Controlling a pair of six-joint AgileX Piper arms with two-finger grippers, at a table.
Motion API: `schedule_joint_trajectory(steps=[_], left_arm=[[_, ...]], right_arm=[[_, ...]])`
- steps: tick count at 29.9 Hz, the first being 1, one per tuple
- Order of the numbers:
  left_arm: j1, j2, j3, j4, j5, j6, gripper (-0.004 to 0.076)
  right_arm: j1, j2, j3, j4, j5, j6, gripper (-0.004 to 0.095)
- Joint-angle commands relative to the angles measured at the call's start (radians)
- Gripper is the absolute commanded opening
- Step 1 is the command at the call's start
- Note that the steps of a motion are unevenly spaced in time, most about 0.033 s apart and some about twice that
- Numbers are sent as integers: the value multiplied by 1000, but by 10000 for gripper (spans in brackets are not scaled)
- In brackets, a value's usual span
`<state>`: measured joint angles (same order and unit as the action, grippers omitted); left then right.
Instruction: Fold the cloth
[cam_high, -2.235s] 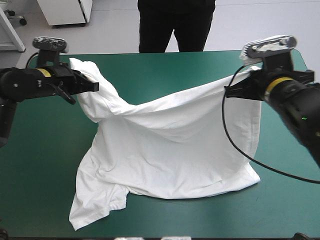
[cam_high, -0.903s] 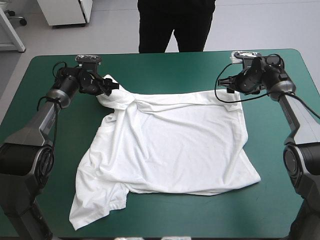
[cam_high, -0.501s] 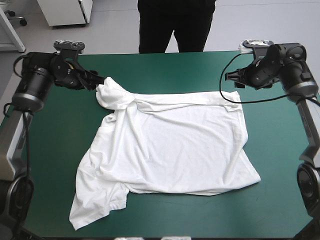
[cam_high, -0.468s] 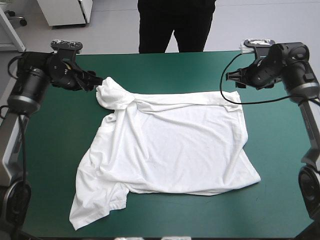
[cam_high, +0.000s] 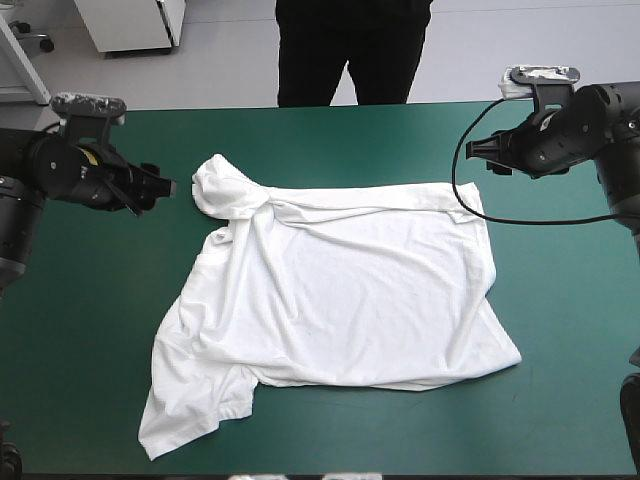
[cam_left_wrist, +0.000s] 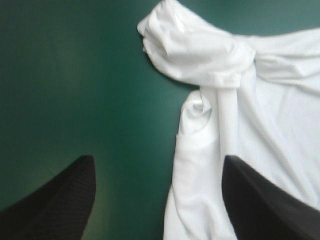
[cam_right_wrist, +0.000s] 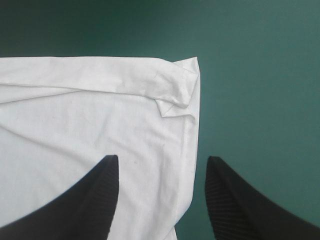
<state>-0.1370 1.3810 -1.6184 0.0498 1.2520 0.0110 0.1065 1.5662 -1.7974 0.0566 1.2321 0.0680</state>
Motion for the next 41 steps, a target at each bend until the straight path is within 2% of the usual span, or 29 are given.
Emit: schedule_joint_trajectory(steps=[1, 6, 14, 22, 31, 34, 38, 41], left_arm=[[0, -57, 113, -17, 36, -26, 506], [0, -63, 300, -73, 6, -30, 506], [0, -6, 470, -102, -180, -47, 507], [0, 159, 481, -87, -273, -65, 503], [0, 302, 481, -110, -278, -39, 500], [0, 302, 485, -99, -295, -39, 404], [0, 300, 485, -38, -257, -36, -7], [0, 285, 485, 55, -231, -80, -7]], right_arm=[[-7, -40, -31, -6, -31, -11, 486], [-7, -40, -31, -6, -33, -13, 486], [-7, -40, -31, -6, -31, -13, 486], [-7, -40, -31, -6, -29, -13, 486], [-7, -40, -31, -6, -29, -13, 486], [-7, -40, -31, -13, -29, -13, 486], [-7, -40, -31, -16, -29, -13, 485], [-7, -40, -31, -22, -21, -13, 486]])
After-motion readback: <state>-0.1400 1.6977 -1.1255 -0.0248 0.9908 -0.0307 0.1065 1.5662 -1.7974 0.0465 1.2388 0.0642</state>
